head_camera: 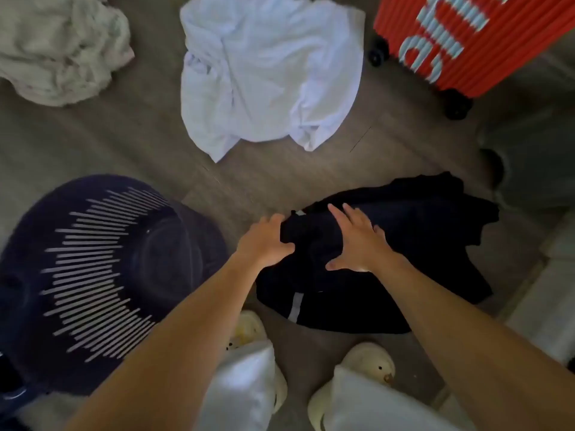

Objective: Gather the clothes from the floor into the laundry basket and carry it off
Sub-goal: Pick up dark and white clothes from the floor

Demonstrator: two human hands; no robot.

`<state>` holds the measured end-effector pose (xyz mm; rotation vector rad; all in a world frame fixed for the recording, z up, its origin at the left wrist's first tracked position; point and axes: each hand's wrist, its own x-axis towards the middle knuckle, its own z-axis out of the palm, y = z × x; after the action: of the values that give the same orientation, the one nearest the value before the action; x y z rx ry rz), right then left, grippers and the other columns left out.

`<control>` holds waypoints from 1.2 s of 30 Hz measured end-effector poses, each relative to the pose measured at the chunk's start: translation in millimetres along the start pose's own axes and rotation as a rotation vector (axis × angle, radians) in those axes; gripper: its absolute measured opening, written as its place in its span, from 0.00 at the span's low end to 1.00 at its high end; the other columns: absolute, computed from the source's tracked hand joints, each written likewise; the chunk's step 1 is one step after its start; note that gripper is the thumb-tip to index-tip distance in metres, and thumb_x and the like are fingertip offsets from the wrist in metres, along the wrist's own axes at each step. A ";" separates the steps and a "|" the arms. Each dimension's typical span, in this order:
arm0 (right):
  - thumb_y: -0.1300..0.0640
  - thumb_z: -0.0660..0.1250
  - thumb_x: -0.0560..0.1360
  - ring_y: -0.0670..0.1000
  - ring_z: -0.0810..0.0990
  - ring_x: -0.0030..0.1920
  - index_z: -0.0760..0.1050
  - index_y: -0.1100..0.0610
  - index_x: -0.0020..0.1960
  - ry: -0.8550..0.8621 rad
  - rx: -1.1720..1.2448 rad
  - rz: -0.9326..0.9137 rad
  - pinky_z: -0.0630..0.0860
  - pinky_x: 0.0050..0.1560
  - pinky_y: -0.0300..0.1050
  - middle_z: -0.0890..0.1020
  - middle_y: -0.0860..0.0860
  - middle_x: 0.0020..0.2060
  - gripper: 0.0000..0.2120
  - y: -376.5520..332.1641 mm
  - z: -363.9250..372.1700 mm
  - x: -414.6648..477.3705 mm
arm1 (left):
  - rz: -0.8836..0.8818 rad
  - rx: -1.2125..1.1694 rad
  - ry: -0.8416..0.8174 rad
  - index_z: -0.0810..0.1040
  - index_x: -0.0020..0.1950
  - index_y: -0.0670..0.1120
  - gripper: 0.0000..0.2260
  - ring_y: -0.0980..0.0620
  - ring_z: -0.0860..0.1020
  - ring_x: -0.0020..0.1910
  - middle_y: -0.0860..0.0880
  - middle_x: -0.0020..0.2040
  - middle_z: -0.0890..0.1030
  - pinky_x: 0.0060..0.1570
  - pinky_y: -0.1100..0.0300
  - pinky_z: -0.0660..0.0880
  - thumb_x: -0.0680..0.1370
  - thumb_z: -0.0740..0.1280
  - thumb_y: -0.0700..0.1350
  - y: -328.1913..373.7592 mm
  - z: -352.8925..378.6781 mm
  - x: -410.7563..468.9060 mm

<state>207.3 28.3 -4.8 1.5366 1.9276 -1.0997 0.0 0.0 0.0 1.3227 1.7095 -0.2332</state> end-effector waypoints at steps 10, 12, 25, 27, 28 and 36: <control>0.37 0.78 0.59 0.57 0.35 0.78 0.21 0.47 0.72 0.055 -0.561 -0.173 0.35 0.74 0.63 0.37 0.54 0.78 0.71 46.2 78.7 130.1 | -0.217 -0.035 -0.140 0.37 0.76 0.61 0.52 0.34 0.50 0.75 0.40 0.76 0.51 0.68 0.30 0.56 0.70 0.75 0.49 -49.4 117.7 114.9; 0.38 0.78 0.58 0.57 0.37 0.78 0.22 0.46 0.73 -0.006 -0.562 -0.150 0.35 0.73 0.67 0.40 0.54 0.79 0.71 47.6 86.2 139.7 | -0.168 -0.046 -0.016 0.48 0.77 0.58 0.42 0.36 0.64 0.69 0.40 0.69 0.63 0.66 0.33 0.63 0.73 0.71 0.45 -52.3 130.1 122.3; 0.47 0.64 0.72 0.52 0.76 0.56 0.77 0.47 0.45 0.063 -0.114 -0.051 0.59 0.65 0.51 0.76 0.47 0.48 0.05 26.8 38.0 72.0 | 0.143 -0.327 0.125 0.80 0.47 0.36 0.08 0.46 0.75 0.46 0.39 0.46 0.78 0.46 0.63 0.71 0.73 0.62 0.31 14.5 48.7 68.1; 0.48 0.67 0.71 0.54 0.70 0.66 0.80 0.50 0.49 0.044 -0.009 -0.117 0.62 0.65 0.50 0.73 0.50 0.63 0.10 23.0 9.3 53.5 | 0.136 -0.349 0.163 0.78 0.42 0.35 0.08 0.46 0.75 0.45 0.38 0.43 0.79 0.51 0.63 0.69 0.73 0.60 0.30 34.3 27.3 51.0; 0.48 0.68 0.70 0.54 0.69 0.69 0.80 0.50 0.51 0.007 0.085 -0.133 0.66 0.64 0.50 0.73 0.50 0.66 0.11 19.2 -12.4 39.8 | 0.119 -0.376 0.188 0.78 0.42 0.35 0.08 0.46 0.76 0.45 0.38 0.43 0.79 0.50 0.63 0.69 0.72 0.59 0.30 47.8 13.0 41.5; 0.41 0.74 0.64 0.53 0.79 0.45 0.68 0.48 0.52 0.068 0.274 -0.033 0.76 0.42 0.51 0.80 0.47 0.45 0.23 1.9 -178.9 -39.2 | 0.244 -0.257 0.371 0.78 0.45 0.39 0.09 0.44 0.73 0.46 0.44 0.46 0.70 0.46 0.60 0.73 0.72 0.61 0.30 153.6 -111.4 -14.5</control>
<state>244.6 147.6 129.0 1.7093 1.9143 -1.3907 67.8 122.7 128.7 1.4239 1.7832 0.3831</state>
